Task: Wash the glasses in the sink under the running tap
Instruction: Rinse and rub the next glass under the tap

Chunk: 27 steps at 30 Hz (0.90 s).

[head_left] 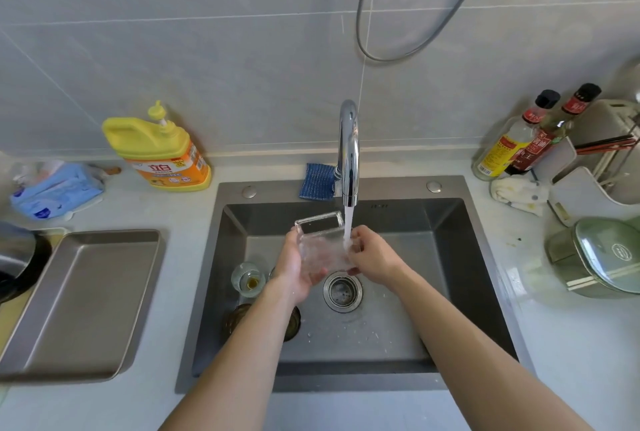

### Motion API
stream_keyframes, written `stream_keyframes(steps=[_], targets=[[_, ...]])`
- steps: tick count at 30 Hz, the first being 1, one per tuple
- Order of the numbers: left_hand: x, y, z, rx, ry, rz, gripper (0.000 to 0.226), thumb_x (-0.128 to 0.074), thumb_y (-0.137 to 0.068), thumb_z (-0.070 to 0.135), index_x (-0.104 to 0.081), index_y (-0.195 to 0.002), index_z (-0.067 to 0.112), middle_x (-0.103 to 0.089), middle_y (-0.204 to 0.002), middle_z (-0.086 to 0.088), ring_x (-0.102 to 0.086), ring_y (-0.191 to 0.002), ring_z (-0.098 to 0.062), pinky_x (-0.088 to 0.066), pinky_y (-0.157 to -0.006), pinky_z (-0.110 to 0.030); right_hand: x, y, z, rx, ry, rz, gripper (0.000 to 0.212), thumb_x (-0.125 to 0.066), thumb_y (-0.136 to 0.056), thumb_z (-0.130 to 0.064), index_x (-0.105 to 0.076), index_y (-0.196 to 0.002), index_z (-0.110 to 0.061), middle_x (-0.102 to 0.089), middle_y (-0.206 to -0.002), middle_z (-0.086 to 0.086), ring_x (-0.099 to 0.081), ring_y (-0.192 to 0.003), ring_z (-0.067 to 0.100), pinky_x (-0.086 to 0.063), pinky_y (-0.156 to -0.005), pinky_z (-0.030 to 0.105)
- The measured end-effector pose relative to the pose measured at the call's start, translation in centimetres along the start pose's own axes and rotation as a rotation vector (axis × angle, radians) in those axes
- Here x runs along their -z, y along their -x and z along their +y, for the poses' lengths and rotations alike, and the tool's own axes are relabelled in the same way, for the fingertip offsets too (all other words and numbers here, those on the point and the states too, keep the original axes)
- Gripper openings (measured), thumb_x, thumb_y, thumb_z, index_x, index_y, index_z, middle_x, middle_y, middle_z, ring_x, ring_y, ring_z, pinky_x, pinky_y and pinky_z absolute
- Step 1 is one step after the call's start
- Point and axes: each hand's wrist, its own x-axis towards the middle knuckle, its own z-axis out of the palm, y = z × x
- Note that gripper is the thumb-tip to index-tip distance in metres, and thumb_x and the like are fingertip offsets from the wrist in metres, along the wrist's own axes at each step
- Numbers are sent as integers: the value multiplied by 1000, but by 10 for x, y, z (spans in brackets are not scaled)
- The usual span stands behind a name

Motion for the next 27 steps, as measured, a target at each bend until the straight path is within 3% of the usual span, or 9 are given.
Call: stream_keyframes(steps=[3,6,10,13,16,19,21,23,27], targets=[[-1,1,-1,83,-7,15,47,-61,-98,55,-68,-118,13,-76,-86,-9,-71,-62,-21,-49,-39,-25,-1,-7,1,169,381,159,18,-52,-98,-13,-53,-80,-14,-63,-75,4,-55,-75,37,-45,-65,39],[-1,-4,-3,100,51,11,59,-71,-89,59,-68,-126,13,-77,-103,-11,-74,-67,-22,-47,-38,-24,-2,-8,2,165,449,186,29,-47,-105,-23,-61,-87,-5,-69,-85,15,-57,-78,41,-45,-66,41],[-9,-8,-2,138,141,43,61,-73,-87,61,-67,-126,14,-74,-119,-15,-76,-103,-30,-45,-34,-22,-2,-2,4,61,115,18,13,-41,-106,-19,-53,-105,-15,-62,-83,6,-55,-69,22,-40,-62,33],[-13,-9,-1,202,153,1,58,-61,-96,58,-66,-127,9,-75,-118,-20,-75,-102,-36,-40,-29,-19,4,2,14,59,-338,-92,24,-54,-103,-9,-53,-125,-18,-56,-71,6,-51,-55,16,-41,-52,28],[-16,-11,-3,282,178,-112,53,-52,-103,49,-68,-125,4,-74,-102,-20,-75,-69,-28,-44,-32,-18,12,2,26,129,-467,-151,43,-71,-97,-34,-58,-138,-30,-67,-95,6,-69,-90,20,-55,-81,32],[-29,-7,-10,337,167,-215,49,-47,-104,38,-75,-91,-2,-64,-69,-12,-59,-41,-15,-42,-32,-14,10,2,34,196,-285,-153,90,-87,-76,-52,-40,-152,-45,-55,-141,-4,-52,-134,10,-54,-98,26],[-38,-4,-17,345,96,-232,51,-49,-104,37,-74,-79,0,-64,-62,-11,-57,-37,-15,-42,-32,-16,6,-1,38,222,-316,-90,91,-91,-77,-34,-36,-150,-33,-52,-142,-3,-57,-127,6,-57,-96,27],[-44,-3,-20,312,-6,-199,46,-55,-104,43,-73,-98,0,-72,-72,-15,-69,-49,-23,-53,-40,-24,4,-1,38,193,-383,-44,84,-90,-80,-18,-34,-143,-25,-58,-131,5,-68,-112,13,-59,-96,32],[-55,1,-14,159,-195,-195,58,-37,-107,58,-74,-108,13,-79,-81,-10,-76,-67,-24,-56,-54,-32,0,-6,40,222,-80,71,90,-90,-78,-24,-34,-148,-25,-50,-135,4,-57,-119,18,-46,-96,22]])
